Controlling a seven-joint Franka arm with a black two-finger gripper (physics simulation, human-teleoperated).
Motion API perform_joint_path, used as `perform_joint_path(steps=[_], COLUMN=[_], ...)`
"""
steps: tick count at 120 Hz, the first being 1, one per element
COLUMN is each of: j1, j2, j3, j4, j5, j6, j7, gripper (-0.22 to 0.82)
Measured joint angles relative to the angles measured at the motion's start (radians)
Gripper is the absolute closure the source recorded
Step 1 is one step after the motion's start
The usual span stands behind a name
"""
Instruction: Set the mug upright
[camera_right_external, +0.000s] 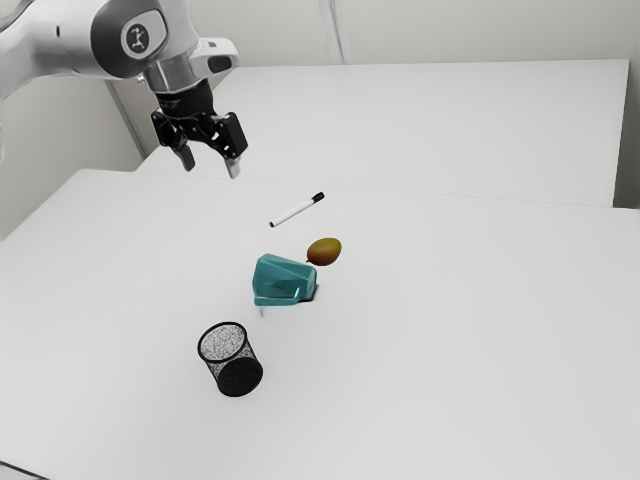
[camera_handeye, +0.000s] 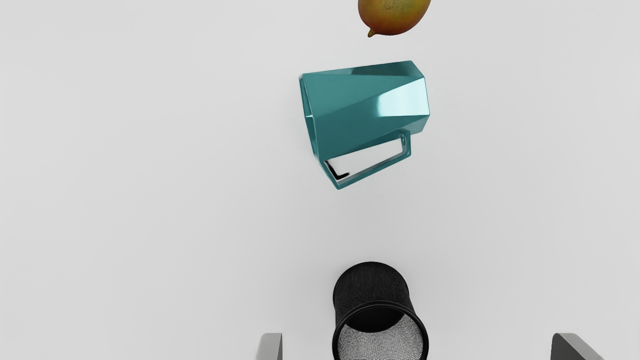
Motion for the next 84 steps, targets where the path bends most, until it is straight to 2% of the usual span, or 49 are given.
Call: perform_joint_path(steps=[33,56,84], j1=[-0.002,0.007,0.14], j2=[0.001,0.049,0.091], j3=[0.001,-0.001,0.002], j4=[0.001,0.043,0.064], j5=[-0.002,-0.002,-0.061], j6=[0.0,-0.005,-0.001], j7=[-0.001,0.001,0.028], gripper=[0.02,0.02,0.02])
